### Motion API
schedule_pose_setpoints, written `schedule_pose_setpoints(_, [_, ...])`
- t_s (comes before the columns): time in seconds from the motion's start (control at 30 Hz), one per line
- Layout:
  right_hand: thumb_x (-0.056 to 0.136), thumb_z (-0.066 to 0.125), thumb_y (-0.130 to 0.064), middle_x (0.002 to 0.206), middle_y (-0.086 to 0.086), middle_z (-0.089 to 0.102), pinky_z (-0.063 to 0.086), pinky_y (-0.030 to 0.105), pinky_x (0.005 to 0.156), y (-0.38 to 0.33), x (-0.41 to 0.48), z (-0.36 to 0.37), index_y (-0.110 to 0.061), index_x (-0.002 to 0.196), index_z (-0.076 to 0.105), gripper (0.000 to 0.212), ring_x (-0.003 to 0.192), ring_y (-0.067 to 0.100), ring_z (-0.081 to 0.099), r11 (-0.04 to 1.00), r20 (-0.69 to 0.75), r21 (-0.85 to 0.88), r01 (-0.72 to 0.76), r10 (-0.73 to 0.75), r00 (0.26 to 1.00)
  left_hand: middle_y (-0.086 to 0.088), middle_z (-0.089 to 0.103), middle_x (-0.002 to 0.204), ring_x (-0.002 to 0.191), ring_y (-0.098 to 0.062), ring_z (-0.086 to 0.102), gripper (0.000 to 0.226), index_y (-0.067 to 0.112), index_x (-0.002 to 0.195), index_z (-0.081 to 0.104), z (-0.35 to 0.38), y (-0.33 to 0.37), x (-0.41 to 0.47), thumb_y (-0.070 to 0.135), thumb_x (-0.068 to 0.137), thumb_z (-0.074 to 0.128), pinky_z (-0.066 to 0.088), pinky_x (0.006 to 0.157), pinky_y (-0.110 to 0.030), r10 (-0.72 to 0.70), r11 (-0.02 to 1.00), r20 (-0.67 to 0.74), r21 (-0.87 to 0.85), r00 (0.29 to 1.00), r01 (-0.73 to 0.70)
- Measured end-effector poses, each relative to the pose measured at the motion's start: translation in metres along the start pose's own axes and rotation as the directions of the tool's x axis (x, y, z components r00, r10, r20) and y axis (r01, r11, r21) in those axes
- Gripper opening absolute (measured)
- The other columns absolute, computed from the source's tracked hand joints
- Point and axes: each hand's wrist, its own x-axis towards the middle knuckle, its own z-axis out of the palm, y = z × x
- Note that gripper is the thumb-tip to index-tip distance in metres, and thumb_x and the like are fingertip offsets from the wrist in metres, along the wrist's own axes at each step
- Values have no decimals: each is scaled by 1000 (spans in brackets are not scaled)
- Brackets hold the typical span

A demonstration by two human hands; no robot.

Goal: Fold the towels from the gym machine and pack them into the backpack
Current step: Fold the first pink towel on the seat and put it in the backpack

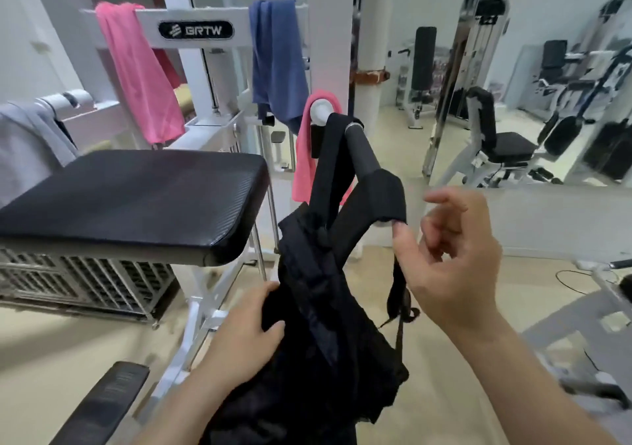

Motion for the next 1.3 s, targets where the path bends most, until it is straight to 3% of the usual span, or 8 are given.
schedule_pose_setpoints(0.13, [87,63,-17,65,0,57,45,26,49,20,25,-9,-4,101,71,20,53,15,50,946,179,-146,289,-262,948,29,45,136,131,1,41,77,46,142,23,5,129,20,25,82,67,36,104,-19,324,896,-209,-244,923,-370])
schedule_pose_setpoints(0.33, [89,60,-7,63,7,57,45,34,43,33,46,-3,2,90,73,16,52,22,50,872,218,-1,489,-477,851,16,64,95,86,-5,62,61,37,131,42,-8,164,54,10,79,58,49,75,-22,362,914,-417,-19,834,-406])
schedule_pose_setpoints(0.5, [86,62,-7,75,-14,50,34,4,66,65,86,16,-6,94,70,11,63,-6,45,971,313,150,184,-224,923,14,63,109,98,-4,59,73,39,136,39,-29,164,92,2,78,62,45,84,-19,375,924,-378,77,846,-375])
schedule_pose_setpoints(0.7, [85,66,-9,60,-6,57,38,16,54,104,124,46,-15,86,69,7,54,10,50,973,417,178,-146,60,907,5,60,125,110,-16,60,64,40,137,35,-35,159,160,14,85,62,48,93,-40,337,941,-265,103,903,-321])
schedule_pose_setpoints(0.83, [77,77,-6,58,-6,59,42,14,58,119,166,40,-15,79,70,11,55,6,53,869,731,222,-442,151,665,2,58,127,106,-14,60,78,41,144,22,-52,160,182,8,86,63,50,89,-28,283,959,0,-31,959,-282])
schedule_pose_setpoints(0.97, [70,84,-12,65,4,63,43,15,58,128,203,43,-8,73,65,20,58,10,56,925,918,96,-368,60,391,16,56,109,92,6,59,90,42,144,21,-67,163,193,6,80,72,48,71,-11,285,958,195,-103,939,-269])
schedule_pose_setpoints(1.13, [74,81,-10,73,10,71,51,24,68,145,222,61,-9,75,68,14,68,16,66,968,867,36,-248,93,490,8,62,121,107,-17,59,74,38,137,36,-66,170,222,20,76,72,49,88,-35,415,883,-119,291,902,-368])
schedule_pose_setpoints(1.3, [84,73,-15,80,6,68,46,22,72,163,238,66,-5,88,66,13,77,13,63,892,951,30,-452,114,288,10,67,110,102,-10,64,58,29,130,53,-109,168,240,7,78,70,53,87,-22,290,955,278,-143,916,-259])
